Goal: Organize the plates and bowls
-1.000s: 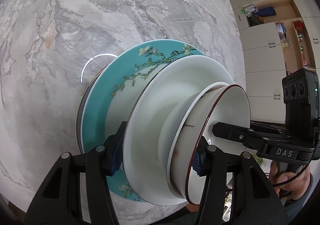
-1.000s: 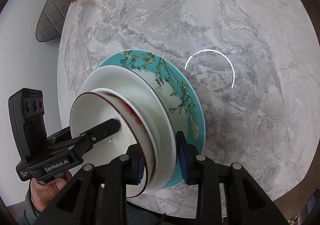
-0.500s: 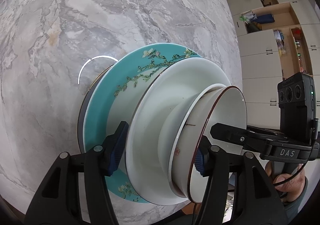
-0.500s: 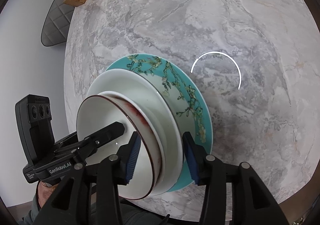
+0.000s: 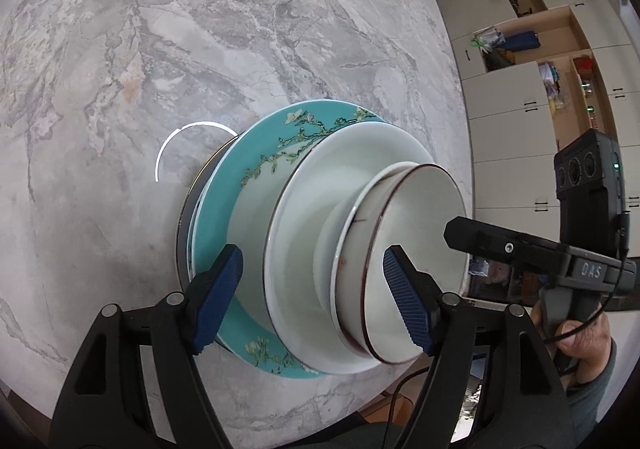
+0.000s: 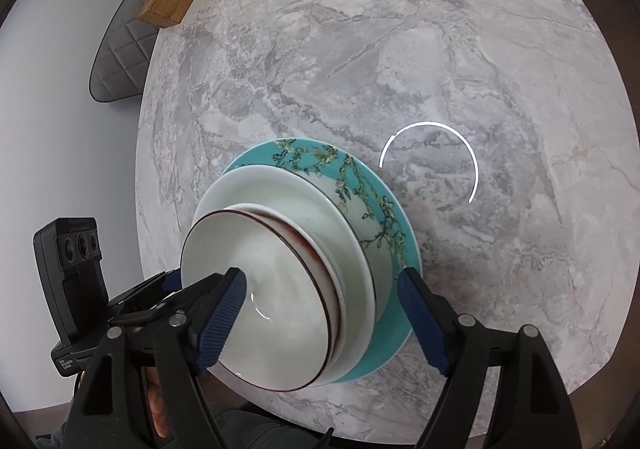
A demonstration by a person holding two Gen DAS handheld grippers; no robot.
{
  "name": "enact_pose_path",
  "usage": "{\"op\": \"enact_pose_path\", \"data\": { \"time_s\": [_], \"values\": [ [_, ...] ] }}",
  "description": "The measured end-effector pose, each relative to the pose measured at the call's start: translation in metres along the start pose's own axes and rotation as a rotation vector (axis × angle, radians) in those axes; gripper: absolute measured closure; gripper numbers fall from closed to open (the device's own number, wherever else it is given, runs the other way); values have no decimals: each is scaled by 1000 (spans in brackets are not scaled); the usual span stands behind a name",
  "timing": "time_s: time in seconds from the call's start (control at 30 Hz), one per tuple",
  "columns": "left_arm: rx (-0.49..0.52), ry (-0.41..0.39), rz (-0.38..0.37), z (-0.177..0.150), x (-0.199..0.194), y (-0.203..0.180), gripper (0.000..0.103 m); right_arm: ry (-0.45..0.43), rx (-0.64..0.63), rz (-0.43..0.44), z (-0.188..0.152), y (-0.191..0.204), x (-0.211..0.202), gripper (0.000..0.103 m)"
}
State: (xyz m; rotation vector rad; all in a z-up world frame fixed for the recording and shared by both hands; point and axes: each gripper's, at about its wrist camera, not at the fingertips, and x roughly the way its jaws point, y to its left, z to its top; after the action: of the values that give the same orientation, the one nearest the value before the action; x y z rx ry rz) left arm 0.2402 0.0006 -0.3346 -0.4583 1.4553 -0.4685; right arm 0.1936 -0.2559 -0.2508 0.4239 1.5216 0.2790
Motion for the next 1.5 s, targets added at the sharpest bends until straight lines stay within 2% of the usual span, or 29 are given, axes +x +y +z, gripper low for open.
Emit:
{"op": "enact_pose_path", "data": {
  "time_s": [0.13, 0.2, 0.23, 0.33, 0.4, 0.43, 0.53, 0.7, 0.9, 1.0, 1.07, 1.3, 1.4, 1.5],
  "values": [
    [16, -37, 8, -10, -23, 2, 32, -47, 26, -10, -11, -9, -17, 19],
    [37, -66, 42, -15, -37, 4, 32, -79, 43, -8, -21, -15, -28, 18],
    [65, -95, 89, -19, -46, 2, 28, -99, 51, -3, -28, -17, -34, 18],
    [225, -263, 357, -34, -76, -17, 17, -173, 48, -14, -49, -20, -49, 4],
    [273, -360, 432, -45, -91, -26, 12, -235, 33, -38, -65, -19, -54, 0],
    [283, -410, 450, -52, -101, -30, 2, -252, 26, -47, -71, -18, -54, 0],
    [275, -419, 497, -63, -110, -40, 0, -300, 10, -50, -91, -18, -52, 0],
    [230, -458, 488, -91, -122, -61, 0, -375, -78, -75, -112, -7, -57, 0],
    [200, -557, 548, -149, -143, -109, 0, -478, -192, -94, -135, -1, -90, 0],
    [175, -613, 545, -177, -158, -137, 0, -509, -231, -104, -150, 2, -108, 0],
    [184, -658, 587, -195, -167, -159, 0, -543, -260, -116, -162, 5, -123, 0],
    [168, -701, 594, -229, -197, -199, 0, -602, -294, -185, -194, 17, -162, 0],
    [174, -715, 531, -239, -211, -203, 0, -635, -281, -203, -205, 23, -176, 0],
    [150, -679, 400, -240, -225, -196, 0, -652, -270, -220, -218, 34, -185, 0]
  ]
}}
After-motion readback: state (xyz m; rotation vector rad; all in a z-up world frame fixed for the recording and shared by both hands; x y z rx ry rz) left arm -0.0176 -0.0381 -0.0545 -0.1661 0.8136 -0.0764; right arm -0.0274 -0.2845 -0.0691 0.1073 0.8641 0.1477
